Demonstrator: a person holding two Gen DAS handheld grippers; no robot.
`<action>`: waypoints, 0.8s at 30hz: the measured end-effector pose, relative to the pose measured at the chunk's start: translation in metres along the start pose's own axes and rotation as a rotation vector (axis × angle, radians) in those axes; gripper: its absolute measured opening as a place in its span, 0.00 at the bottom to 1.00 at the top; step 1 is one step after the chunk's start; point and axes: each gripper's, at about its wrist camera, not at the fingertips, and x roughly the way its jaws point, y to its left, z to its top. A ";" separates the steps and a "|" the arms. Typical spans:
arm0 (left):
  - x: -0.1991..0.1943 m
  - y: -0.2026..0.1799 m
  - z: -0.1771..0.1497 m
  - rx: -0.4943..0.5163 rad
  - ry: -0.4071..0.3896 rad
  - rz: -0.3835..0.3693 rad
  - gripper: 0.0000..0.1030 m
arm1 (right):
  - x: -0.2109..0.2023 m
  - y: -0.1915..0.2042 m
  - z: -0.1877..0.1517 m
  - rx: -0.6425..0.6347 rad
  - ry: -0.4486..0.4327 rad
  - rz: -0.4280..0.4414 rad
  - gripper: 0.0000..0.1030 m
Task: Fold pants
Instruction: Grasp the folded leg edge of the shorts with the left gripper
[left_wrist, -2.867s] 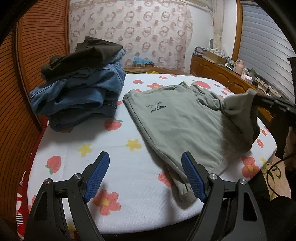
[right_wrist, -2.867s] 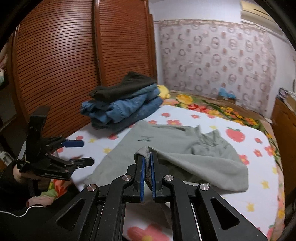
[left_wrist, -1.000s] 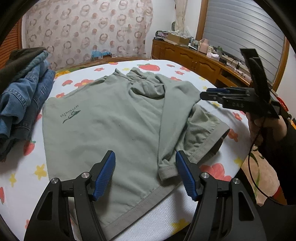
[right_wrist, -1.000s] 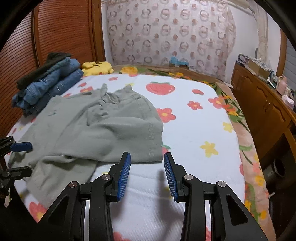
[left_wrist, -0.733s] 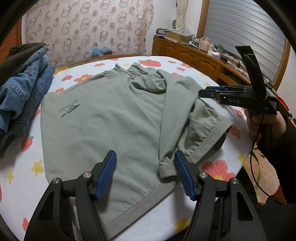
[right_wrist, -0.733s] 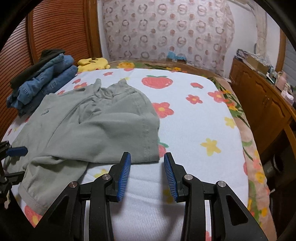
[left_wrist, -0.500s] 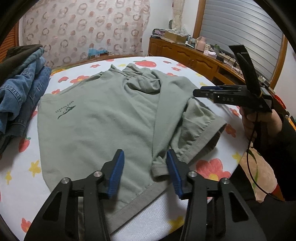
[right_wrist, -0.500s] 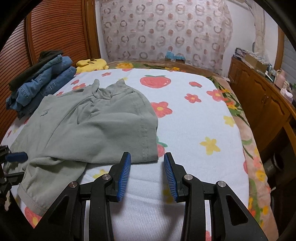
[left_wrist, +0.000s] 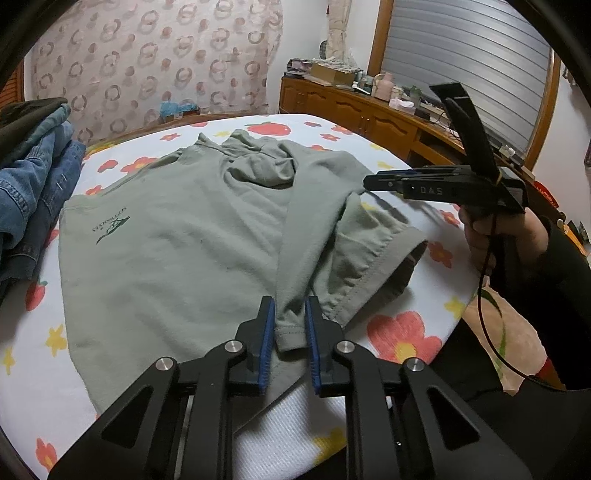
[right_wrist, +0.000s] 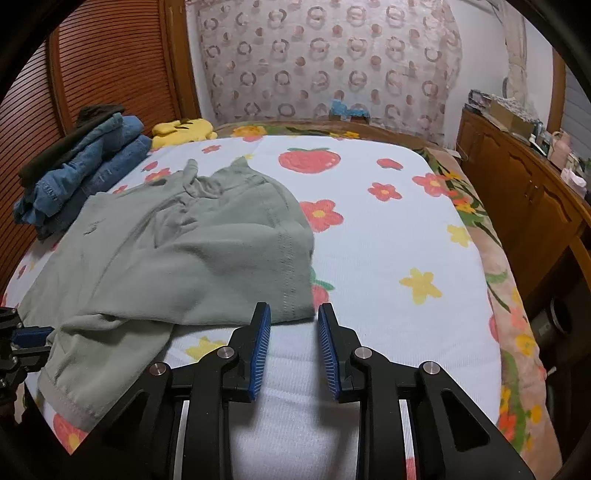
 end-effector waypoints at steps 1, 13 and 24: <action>0.000 0.000 0.000 -0.003 0.001 0.001 0.18 | 0.000 0.001 0.001 -0.003 0.004 -0.001 0.27; -0.003 0.002 -0.001 -0.004 -0.008 -0.009 0.10 | 0.010 0.007 0.016 -0.076 0.047 0.000 0.12; -0.049 0.006 0.011 -0.013 -0.113 0.019 0.05 | -0.022 0.022 0.050 -0.142 -0.059 0.022 0.05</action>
